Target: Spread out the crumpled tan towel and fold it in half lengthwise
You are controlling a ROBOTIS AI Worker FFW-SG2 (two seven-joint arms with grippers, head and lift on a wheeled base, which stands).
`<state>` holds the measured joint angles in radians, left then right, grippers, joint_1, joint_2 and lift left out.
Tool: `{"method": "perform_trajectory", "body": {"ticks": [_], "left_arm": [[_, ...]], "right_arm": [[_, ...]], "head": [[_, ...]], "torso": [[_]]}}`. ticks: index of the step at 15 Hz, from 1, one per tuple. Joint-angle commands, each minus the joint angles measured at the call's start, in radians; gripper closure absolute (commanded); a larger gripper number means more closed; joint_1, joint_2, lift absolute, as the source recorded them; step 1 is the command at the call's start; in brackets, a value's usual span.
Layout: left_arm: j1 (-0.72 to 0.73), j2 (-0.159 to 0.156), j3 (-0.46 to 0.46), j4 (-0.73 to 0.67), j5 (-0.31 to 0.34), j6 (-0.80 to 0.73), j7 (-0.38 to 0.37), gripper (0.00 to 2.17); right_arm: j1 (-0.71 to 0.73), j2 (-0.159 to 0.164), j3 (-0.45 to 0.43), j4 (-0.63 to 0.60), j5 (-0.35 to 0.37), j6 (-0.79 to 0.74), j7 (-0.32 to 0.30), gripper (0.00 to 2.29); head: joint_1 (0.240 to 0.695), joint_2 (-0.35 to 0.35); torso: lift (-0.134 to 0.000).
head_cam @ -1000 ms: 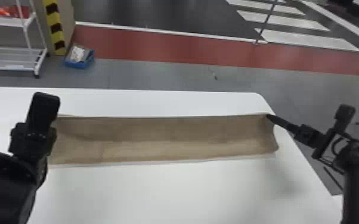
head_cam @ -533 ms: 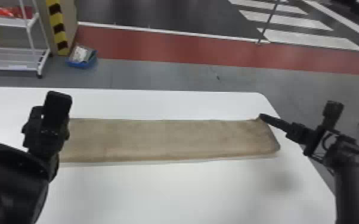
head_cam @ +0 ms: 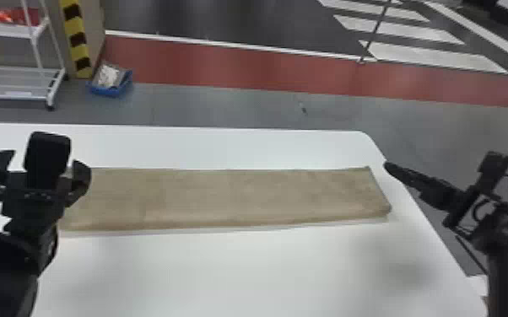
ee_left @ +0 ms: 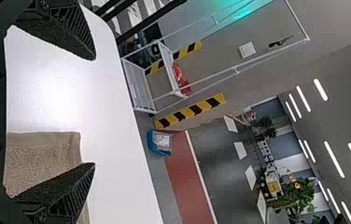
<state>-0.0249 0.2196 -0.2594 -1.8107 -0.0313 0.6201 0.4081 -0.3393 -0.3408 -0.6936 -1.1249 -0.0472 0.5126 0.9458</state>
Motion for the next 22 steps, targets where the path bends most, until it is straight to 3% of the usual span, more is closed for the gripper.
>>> {"method": "perform_trajectory", "body": {"ticks": [1,3,5,8,13,22], "left_arm": [[0.023,0.001,0.031,-0.018,0.054,-0.026,-0.019,0.04],[0.049,0.006,0.072,-0.047,0.129,-0.026,-0.078,0.04],[0.062,0.009,0.095,-0.061,0.139,-0.007,-0.115,0.04],[0.065,0.009,0.143,-0.094,0.203,0.146,-0.189,0.04],[0.051,0.001,0.147,-0.128,0.209,0.37,-0.227,0.04],[0.026,-0.003,0.147,-0.128,0.208,0.41,-0.227,0.04]], "right_arm": [[0.014,-0.017,-0.001,-0.006,-0.008,0.008,0.024,0.05],[0.022,-0.03,0.002,-0.033,0.001,0.033,0.048,0.05],[0.026,-0.05,0.016,-0.059,0.018,0.076,0.062,0.07],[0.036,-0.057,0.051,-0.122,0.101,0.162,0.065,0.07],[0.026,-0.055,0.103,-0.176,0.253,0.251,0.054,0.07],[0.034,-0.055,0.089,-0.176,0.254,0.22,0.05,0.06]], "head": [[0.695,-0.258],[0.695,-0.261],[0.695,-0.269],[0.695,-0.273],[0.695,-0.279],[0.695,-0.297]], "torso": [[-0.125],[-0.125],[-0.125],[-0.125],[-0.125],[-0.125]]}}
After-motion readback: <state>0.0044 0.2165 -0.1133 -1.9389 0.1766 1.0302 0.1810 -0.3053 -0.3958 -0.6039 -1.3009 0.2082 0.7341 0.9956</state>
